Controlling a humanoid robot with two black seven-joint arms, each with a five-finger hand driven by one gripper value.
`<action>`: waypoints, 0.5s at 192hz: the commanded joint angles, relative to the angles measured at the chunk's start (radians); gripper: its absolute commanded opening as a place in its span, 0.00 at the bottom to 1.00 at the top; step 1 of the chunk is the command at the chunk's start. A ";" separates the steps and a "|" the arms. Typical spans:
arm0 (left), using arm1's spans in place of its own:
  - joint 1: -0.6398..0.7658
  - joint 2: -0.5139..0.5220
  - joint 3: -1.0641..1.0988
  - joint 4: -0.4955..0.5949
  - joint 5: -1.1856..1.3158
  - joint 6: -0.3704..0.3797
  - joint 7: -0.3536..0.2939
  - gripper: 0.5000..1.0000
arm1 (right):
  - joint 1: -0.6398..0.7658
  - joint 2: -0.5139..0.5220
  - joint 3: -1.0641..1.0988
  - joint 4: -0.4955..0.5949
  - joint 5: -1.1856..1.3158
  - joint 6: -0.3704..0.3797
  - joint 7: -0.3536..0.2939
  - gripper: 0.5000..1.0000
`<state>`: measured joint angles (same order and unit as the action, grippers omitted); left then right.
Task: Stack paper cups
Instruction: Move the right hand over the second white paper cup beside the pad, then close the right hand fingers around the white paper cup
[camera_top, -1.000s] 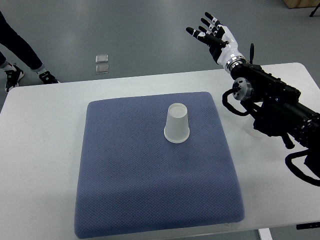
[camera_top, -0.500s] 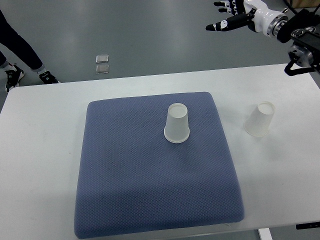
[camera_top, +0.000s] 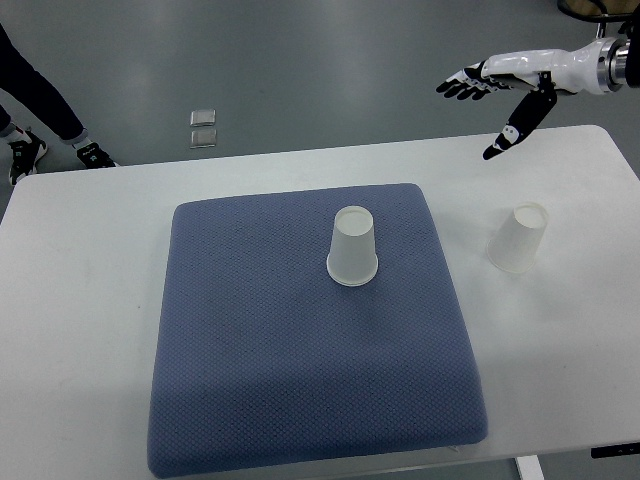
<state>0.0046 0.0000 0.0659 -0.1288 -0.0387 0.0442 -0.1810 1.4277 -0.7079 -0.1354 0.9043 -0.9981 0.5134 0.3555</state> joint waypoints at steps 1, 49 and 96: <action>0.000 0.000 0.000 0.000 0.000 -0.001 0.000 1.00 | 0.002 -0.031 -0.035 0.054 -0.091 -0.001 0.002 0.90; 0.000 0.000 0.000 0.000 -0.001 0.000 0.000 1.00 | -0.015 -0.030 -0.072 0.068 -0.269 -0.093 0.005 0.89; 0.000 0.000 0.000 0.000 0.000 0.000 0.000 1.00 | -0.053 -0.019 -0.190 0.068 -0.352 -0.237 0.031 0.89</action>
<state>0.0046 0.0000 0.0660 -0.1289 -0.0387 0.0434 -0.1810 1.3956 -0.7281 -0.2886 0.9726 -1.3106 0.3226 0.3676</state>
